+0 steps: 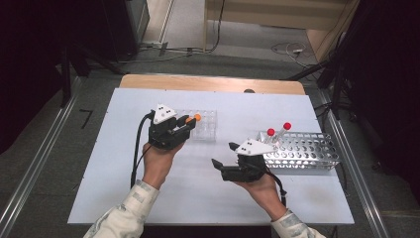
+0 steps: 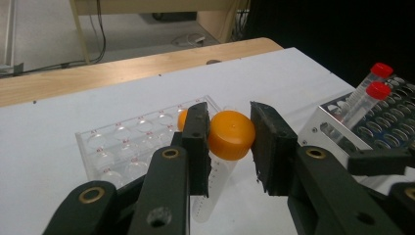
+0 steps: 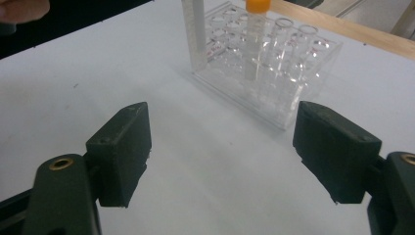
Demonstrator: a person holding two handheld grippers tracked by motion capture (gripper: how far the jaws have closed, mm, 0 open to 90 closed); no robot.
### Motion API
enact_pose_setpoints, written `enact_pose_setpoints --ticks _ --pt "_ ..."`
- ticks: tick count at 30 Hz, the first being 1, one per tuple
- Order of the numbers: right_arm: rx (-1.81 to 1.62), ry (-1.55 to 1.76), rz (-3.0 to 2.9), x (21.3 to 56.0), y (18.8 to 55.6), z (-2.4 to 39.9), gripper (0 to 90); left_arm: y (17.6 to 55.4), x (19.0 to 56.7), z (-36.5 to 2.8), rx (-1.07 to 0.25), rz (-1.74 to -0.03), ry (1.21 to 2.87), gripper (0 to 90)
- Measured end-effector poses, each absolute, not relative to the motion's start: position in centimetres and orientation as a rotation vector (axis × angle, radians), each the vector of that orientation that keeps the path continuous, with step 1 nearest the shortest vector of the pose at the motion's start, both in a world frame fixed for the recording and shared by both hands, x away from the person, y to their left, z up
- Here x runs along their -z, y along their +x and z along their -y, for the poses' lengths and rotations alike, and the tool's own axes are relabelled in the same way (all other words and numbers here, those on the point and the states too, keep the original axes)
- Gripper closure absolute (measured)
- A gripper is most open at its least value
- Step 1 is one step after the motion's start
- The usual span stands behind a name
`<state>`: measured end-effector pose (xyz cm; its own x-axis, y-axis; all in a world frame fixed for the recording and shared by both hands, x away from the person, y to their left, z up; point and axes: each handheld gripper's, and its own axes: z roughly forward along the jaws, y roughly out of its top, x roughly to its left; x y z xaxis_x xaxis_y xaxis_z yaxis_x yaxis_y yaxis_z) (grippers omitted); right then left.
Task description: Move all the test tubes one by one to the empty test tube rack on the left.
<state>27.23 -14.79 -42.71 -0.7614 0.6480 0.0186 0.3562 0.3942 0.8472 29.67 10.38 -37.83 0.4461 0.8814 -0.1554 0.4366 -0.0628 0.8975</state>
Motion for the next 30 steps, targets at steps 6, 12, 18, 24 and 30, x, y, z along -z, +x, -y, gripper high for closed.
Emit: enact_pose_setpoints --ticks 6,12,18,24,30 --pt "-1.312 0.898 -2.335 43.1 26.3 16.9 20.4 30.9 37.4 -10.4 -0.568 -1.169 1.673 69.9" --pt "-1.317 0.931 -2.315 43.1 25.7 18.9 20.5 32.3 36.9 -10.2 -0.59 -1.18 1.67 69.9" --pt "-1.319 0.965 -2.292 43.1 25.5 20.5 20.5 33.5 36.7 -10.1 -0.613 -1.197 1.655 69.9" --pt "-1.32 0.992 -2.273 43.2 25.5 21.4 20.6 34.4 37.3 -10.0 -0.631 -1.218 1.658 69.9" --pt "-1.319 1.001 -2.263 43.2 25.6 21.8 20.6 34.7 37.9 -9.8 -0.633 -1.225 1.659 69.9"
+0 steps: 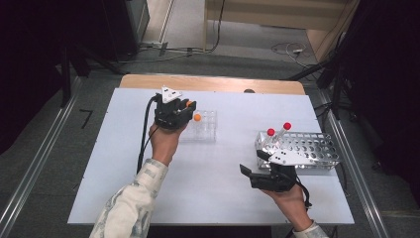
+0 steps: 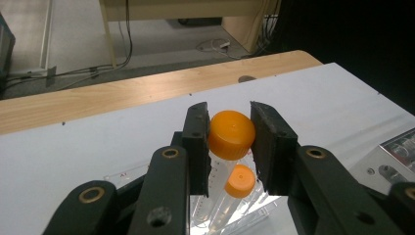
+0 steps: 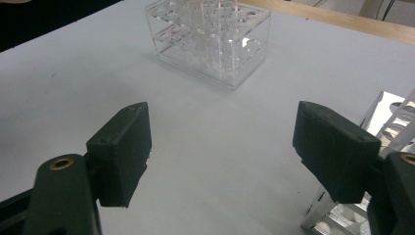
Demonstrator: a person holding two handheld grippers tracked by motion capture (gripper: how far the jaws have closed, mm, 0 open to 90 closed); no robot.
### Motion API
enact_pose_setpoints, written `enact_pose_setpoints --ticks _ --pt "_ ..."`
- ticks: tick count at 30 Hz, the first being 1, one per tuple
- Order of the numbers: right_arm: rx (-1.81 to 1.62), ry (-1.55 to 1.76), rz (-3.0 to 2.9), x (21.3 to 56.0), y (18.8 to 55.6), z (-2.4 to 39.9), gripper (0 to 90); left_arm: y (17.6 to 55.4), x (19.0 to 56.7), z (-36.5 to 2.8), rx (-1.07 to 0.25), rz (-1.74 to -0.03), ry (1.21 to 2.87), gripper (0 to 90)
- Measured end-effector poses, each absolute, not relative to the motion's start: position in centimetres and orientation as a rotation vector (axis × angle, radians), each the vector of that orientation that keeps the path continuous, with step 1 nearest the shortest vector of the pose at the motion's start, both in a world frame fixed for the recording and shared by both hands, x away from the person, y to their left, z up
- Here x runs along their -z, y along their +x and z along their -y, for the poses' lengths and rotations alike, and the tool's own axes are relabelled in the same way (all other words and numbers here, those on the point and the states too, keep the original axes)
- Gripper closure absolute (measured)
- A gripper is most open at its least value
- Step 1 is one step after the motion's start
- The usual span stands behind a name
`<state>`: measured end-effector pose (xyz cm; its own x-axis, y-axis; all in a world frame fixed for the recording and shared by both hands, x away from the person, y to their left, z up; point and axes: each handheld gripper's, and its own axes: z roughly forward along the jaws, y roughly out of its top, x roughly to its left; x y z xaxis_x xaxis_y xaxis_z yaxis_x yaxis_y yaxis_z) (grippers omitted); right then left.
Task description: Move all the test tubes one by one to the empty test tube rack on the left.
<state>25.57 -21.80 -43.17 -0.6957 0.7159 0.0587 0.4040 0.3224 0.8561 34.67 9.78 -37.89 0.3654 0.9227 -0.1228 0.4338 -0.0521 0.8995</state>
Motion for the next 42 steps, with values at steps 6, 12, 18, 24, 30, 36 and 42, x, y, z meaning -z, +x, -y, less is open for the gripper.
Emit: enact_pose_setpoints --ticks 6,12,18,24,30,36,42 --pt "-1.313 1.001 -2.262 43.2 25.5 21.8 20.6 34.7 39.0 -9.8 -0.622 -1.244 1.661 69.8" --pt "-1.311 1.002 -2.263 43.2 25.6 21.8 20.6 34.7 40.3 -9.9 -0.608 -1.269 1.658 69.7" --pt "-1.31 1.004 -2.261 43.3 25.6 21.8 20.6 34.6 40.9 -9.9 -0.603 -1.278 1.655 69.2" --pt "-1.308 1.004 -2.259 43.3 25.6 21.9 20.7 34.7 40.9 -10.0 -0.589 -1.282 1.645 63.0" --pt "-1.305 1.014 -2.246 43.2 25.5 22.3 20.7 34.3 40.6 -10.1 -0.583 -1.283 1.64 52.9" --pt "-1.297 1.045 -2.211 43.2 25.7 23.7 20.7 33.3 40.2 -10.0 -0.596 -1.28 1.652 33.5" --pt "-1.26 1.094 -2.144 43.3 26.4 24.9 21.4 31.9 40.1 -10.2 -0.586 -1.286 1.642 22.8"
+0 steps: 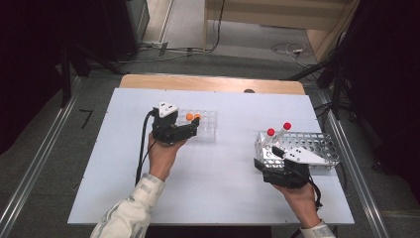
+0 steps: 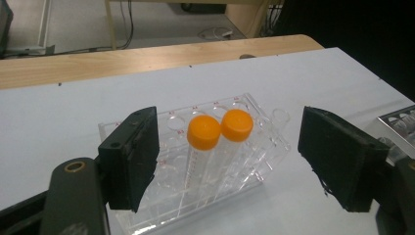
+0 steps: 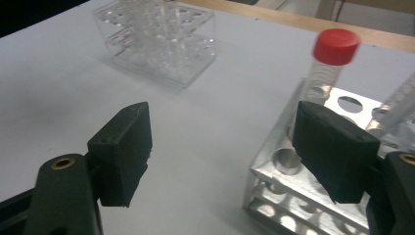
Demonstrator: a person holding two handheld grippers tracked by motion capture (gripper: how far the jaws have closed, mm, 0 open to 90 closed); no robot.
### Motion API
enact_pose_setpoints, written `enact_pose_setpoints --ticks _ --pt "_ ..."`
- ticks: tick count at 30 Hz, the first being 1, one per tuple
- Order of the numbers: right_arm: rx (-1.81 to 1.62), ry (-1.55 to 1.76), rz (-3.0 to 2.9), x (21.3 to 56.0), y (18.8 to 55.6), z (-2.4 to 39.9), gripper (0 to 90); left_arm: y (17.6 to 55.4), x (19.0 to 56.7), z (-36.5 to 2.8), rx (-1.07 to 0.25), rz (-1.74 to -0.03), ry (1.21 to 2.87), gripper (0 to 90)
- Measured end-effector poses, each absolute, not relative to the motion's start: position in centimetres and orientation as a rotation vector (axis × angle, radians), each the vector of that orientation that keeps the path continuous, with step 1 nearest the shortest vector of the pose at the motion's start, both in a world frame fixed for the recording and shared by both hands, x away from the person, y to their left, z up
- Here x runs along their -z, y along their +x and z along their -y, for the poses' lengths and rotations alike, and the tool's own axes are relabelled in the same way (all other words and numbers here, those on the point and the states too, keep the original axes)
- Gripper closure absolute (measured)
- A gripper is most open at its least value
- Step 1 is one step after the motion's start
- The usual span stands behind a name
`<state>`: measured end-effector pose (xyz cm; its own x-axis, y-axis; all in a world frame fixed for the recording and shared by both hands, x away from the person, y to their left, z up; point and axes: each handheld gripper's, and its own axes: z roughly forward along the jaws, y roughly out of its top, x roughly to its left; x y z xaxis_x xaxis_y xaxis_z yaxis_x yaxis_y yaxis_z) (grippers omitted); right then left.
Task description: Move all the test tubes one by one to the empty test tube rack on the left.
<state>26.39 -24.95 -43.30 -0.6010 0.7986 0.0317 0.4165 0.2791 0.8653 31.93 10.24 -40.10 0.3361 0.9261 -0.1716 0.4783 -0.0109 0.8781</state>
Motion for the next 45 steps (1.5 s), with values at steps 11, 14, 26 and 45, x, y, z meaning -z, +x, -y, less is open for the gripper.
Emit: enact_pose_setpoints --ticks 11,14,26,45 --pt "-1.199 1.193 -2.042 44.3 29.6 25.6 28.6 29.6 40.4 -10.6 -0.576 -1.27 1.637 18.1" --pt "-1.2 1.204 -2.024 44.5 30.4 25.6 35.1 29.4 40.6 -10.6 -0.566 -1.266 1.641 18.0" --pt "-1.167 1.233 -1.972 45.2 31.9 25.2 63.5 29.2 41.0 -9.8 -0.547 -1.247 1.666 18.1" --pt "-1.226 1.202 -1.897 42.5 31.1 25.8 71.4 29.3 41.0 -9.8 -0.549 -1.251 1.66 18.1"
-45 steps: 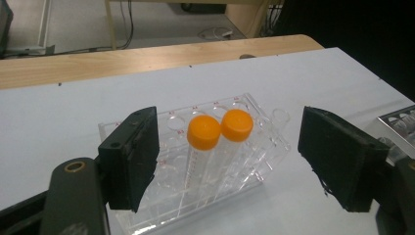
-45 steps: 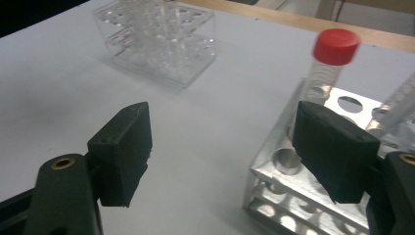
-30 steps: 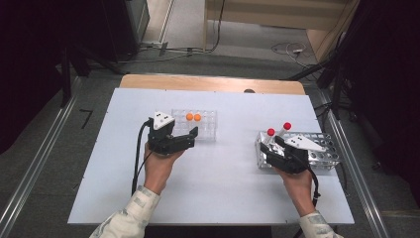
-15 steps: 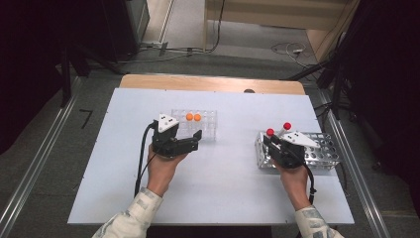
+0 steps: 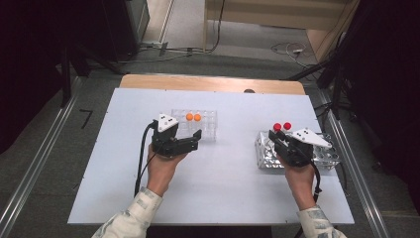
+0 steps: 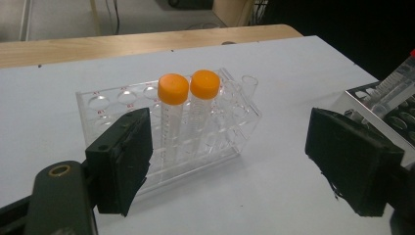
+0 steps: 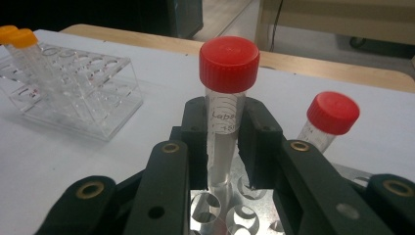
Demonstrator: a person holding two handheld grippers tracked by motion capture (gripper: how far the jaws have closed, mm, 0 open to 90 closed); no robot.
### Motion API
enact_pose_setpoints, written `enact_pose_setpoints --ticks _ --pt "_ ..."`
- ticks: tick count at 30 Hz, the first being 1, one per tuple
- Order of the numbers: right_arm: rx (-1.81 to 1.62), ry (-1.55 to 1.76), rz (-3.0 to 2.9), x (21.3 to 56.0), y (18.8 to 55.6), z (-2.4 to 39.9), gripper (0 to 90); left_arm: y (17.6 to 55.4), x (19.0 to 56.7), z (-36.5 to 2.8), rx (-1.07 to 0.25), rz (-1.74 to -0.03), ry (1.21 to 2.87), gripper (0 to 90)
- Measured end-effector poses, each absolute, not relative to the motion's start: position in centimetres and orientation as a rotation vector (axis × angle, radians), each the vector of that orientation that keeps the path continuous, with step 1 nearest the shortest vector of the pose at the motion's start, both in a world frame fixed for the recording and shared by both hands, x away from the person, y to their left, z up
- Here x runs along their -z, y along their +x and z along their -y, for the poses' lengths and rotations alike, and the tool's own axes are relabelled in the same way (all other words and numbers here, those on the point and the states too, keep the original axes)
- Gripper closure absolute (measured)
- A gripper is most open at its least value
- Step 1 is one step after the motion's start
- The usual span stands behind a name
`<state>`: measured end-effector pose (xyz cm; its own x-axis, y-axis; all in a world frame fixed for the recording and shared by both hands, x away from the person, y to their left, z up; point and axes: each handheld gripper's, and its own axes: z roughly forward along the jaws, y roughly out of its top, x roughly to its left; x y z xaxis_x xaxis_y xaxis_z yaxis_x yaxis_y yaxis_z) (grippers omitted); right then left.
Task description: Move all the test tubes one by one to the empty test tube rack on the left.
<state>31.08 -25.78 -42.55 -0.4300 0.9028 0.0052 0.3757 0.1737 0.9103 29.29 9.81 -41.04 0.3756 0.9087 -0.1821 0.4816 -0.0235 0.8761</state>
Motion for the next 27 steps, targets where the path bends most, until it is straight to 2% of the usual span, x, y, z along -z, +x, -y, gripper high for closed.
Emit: enact_pose_setpoints --ticks 16,27 --pt "-1.303 1.119 -1.869 39.4 29.3 25.4 71.8 29.3 40.8 -9.6 -0.549 -1.245 1.663 18.2" --pt "-1.337 1.05 -1.967 39.5 28.7 22.5 71.7 29.1 40.6 -9.5 -0.548 -1.235 1.659 18.2"
